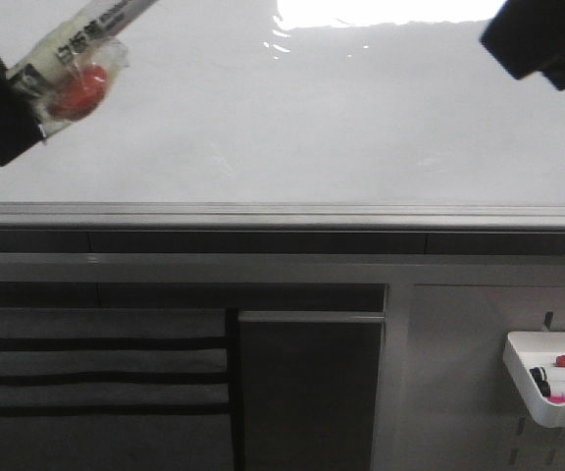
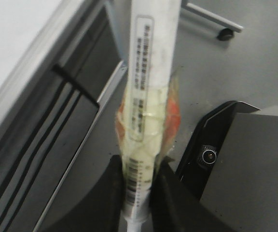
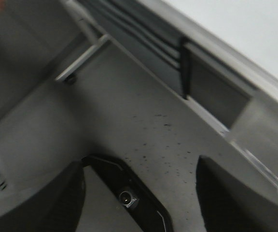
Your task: Write number 3 on whiteboard
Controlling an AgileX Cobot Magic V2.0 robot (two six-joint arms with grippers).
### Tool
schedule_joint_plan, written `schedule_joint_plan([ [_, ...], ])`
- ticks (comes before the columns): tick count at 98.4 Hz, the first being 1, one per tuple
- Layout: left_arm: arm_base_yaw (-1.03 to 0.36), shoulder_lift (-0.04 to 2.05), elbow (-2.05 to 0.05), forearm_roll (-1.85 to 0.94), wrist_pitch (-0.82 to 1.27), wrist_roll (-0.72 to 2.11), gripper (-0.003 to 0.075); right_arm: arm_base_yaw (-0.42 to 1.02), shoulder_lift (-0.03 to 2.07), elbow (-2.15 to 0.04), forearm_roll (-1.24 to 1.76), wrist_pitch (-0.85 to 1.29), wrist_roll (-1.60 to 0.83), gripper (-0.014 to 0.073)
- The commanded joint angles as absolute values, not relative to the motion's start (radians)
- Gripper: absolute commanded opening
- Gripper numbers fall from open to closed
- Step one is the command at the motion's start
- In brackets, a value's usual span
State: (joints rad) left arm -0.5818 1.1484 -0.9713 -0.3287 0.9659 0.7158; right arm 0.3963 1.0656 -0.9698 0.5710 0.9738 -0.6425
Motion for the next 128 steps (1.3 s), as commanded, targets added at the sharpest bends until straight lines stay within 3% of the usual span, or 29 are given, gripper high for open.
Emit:
schedule_joint_plan([
  [1, -0.628, 1.126, -1.008, -0.411, 0.946, 0.802, -0.0020, 0.399, 1.105, -1.045, 0.738, 1.031, -0.838, 0.0440],
  [21, -0.718, 1.126, -1.008, -0.411, 0.913, 0.845, -0.0020, 0.483, 1.174, -1.112, 0.818, 1.074, -1.109, 0.0440],
  [42, -0.765, 1.126, -1.008, -0.411, 0.888, 0.847, -0.0020, 0.651, 1.190, -1.118, 0.813, 0.928, -1.228, 0.0440],
  [61, -0.766, 1.126, -1.008, -0.411, 0.888, 0.847, -0.0020, 0.702, 1.224, -1.131, 0.813, 0.860, -1.215, 0.0440],
  [93, -0.766, 1.126, -1.008, -0.411, 0.888, 0.847, -0.0020, 0.706, 1.360, -1.293, 0.694, 1.038, -1.049, 0.0436],
  [114, -0.766, 1.126, -1.008, -0.409, 0.888, 0.847, -0.0020, 0.708, 1.359, -1.314, 0.692, 1.054, -1.054, 0.0314],
  [128, -0.766, 1.126, -1.008, -0.409, 0.888, 0.847, -0.0020, 0.713, 1.359, -1.314, 0.692, 1.081, -1.060, 0.0310],
])
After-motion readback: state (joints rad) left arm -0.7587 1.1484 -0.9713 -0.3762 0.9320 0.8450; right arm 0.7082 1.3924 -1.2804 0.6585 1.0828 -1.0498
